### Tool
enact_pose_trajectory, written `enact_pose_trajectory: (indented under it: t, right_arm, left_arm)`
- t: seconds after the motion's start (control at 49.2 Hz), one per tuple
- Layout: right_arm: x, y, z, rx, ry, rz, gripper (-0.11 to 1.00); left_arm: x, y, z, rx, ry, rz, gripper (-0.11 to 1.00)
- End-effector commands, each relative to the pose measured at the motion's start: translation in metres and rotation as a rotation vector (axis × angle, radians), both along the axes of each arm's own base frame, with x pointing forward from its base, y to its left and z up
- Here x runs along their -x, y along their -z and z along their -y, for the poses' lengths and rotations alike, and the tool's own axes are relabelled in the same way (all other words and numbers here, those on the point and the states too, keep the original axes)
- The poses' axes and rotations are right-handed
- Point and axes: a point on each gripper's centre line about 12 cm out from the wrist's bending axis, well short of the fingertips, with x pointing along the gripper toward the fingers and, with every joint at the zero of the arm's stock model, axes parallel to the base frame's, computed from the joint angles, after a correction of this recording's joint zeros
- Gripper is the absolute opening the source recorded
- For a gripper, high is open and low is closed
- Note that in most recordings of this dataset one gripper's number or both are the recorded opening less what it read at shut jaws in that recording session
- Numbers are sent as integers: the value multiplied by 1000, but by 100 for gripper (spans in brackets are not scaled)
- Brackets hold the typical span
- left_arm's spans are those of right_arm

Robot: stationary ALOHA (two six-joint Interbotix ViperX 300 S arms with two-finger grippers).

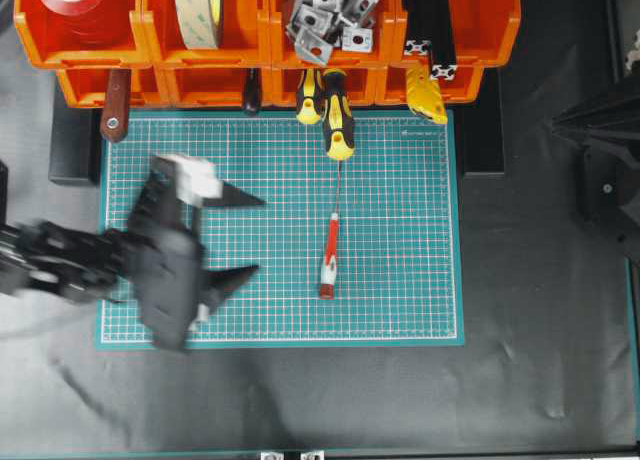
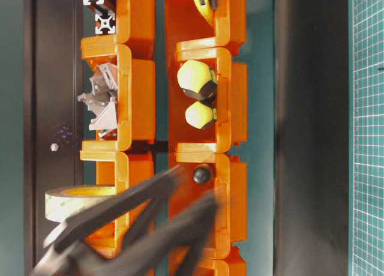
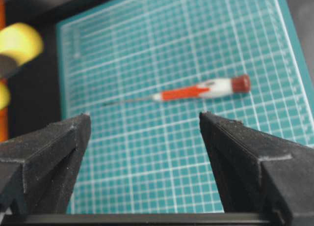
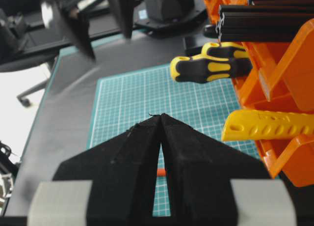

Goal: Pick red screwdriver from container rack with left arm.

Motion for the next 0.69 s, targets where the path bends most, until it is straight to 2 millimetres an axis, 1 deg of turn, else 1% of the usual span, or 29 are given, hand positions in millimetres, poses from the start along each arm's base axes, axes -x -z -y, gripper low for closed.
enact_pose_trajectory:
  t: [0.0, 0.163, 0.224, 0.264, 0.284, 0.386, 0.467, 0.549, 0.671]
  right_arm:
    - [-1, -12, 0, 0, 1, 23, 0]
    - [-1, -12, 0, 0, 1, 25, 0]
    - [-1, -12, 0, 0, 1, 28, 0]
    - [-1, -12, 0, 8, 0, 29, 0]
    - [-1, -12, 0, 9, 0, 32, 0]
    - [-1, -14, 0, 15, 1, 49, 0]
    - [-2, -13, 0, 17, 1, 57, 0]
    - [-2, -13, 1, 17, 2, 63, 0]
    - [-3, -12, 1, 20, 2, 69, 0]
  left_arm:
    - [25, -42, -11, 80, -24, 118, 86]
    - [78, -77, -28, 213, -28, 261, 86]
    - [97, -83, -34, 257, -17, 307, 86]
    - [97, -83, -34, 257, -17, 307, 86]
    - [114, -85, -43, 285, -26, 340, 86]
    - [138, -84, -57, 311, -50, 380, 86]
    - [159, -88, -66, 342, -51, 433, 86]
    - [171, -91, -71, 364, -51, 470, 86]
    - [185, -92, -77, 399, -56, 509, 86]
